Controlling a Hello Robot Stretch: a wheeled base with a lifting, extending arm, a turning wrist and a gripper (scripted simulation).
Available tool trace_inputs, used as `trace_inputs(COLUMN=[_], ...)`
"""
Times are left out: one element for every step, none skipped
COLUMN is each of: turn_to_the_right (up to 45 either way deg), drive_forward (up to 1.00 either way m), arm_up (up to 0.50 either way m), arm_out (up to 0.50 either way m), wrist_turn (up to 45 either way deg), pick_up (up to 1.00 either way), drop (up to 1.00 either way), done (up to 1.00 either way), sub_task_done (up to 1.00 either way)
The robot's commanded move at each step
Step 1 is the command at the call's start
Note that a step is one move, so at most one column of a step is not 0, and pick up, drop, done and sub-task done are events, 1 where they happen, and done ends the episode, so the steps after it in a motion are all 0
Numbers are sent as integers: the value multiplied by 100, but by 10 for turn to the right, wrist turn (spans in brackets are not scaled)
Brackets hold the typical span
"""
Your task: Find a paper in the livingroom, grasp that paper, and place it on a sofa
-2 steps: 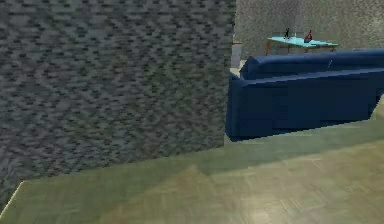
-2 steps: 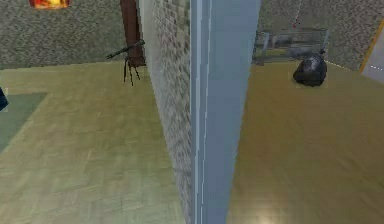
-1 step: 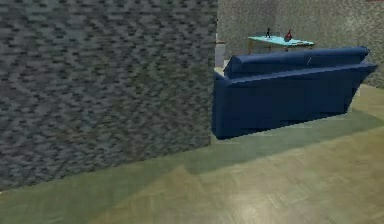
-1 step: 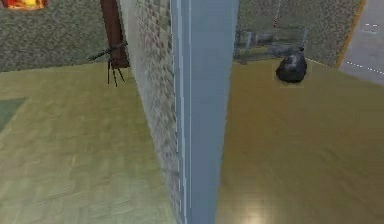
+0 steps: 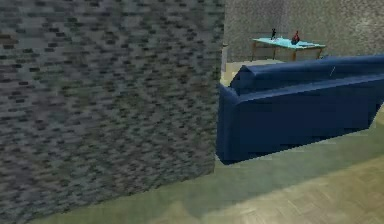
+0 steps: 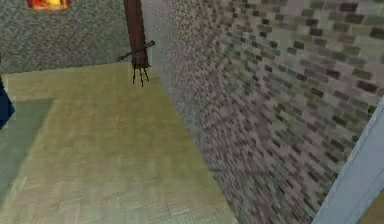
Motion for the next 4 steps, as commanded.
trace_inputs(turn_to_the_right=[450, 150, 0, 0], drive_forward=[0, 0, 100, 100], arm_up=[0, 0, 0, 0], arm_out=[0, 0, 0, 0], wrist_turn=[0, 0, 0, 0], pick_up=[0, 0, 0, 0], drop=[0, 0, 0, 0], done=[0, 0, 0, 0], sub_task_done=[0, 0, 0, 0])
